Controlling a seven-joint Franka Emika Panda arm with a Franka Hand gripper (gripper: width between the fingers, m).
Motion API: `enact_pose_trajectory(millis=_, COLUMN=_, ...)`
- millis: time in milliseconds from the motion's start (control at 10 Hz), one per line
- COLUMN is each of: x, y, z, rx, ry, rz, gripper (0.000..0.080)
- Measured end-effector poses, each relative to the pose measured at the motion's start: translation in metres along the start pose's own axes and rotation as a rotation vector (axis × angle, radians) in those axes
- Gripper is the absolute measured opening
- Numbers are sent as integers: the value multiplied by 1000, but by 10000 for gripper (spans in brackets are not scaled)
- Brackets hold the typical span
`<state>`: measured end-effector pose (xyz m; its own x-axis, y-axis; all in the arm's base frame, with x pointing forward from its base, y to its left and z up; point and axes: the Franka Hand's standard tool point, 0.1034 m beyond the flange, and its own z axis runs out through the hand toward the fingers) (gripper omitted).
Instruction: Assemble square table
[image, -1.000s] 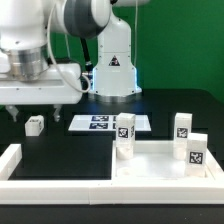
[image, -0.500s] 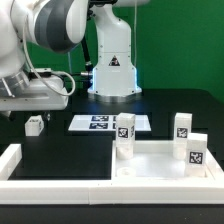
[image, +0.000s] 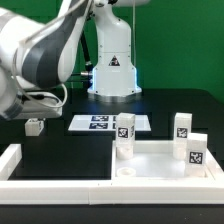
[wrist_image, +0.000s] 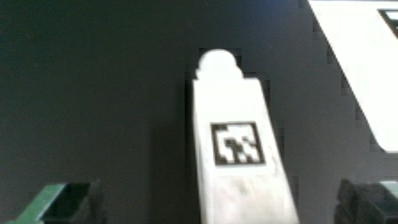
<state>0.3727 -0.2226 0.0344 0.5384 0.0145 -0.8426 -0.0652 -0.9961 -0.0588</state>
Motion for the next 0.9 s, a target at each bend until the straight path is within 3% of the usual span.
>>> enact_pose_trajectory(millis=400, x=1, y=0, z=5, rx=-2, ry=-5, rz=1, gripper=649)
enact_pose_trajectory(millis=900, x=3, y=-5, z=42, rx=1, ry=-37, rz=29, gripper=649)
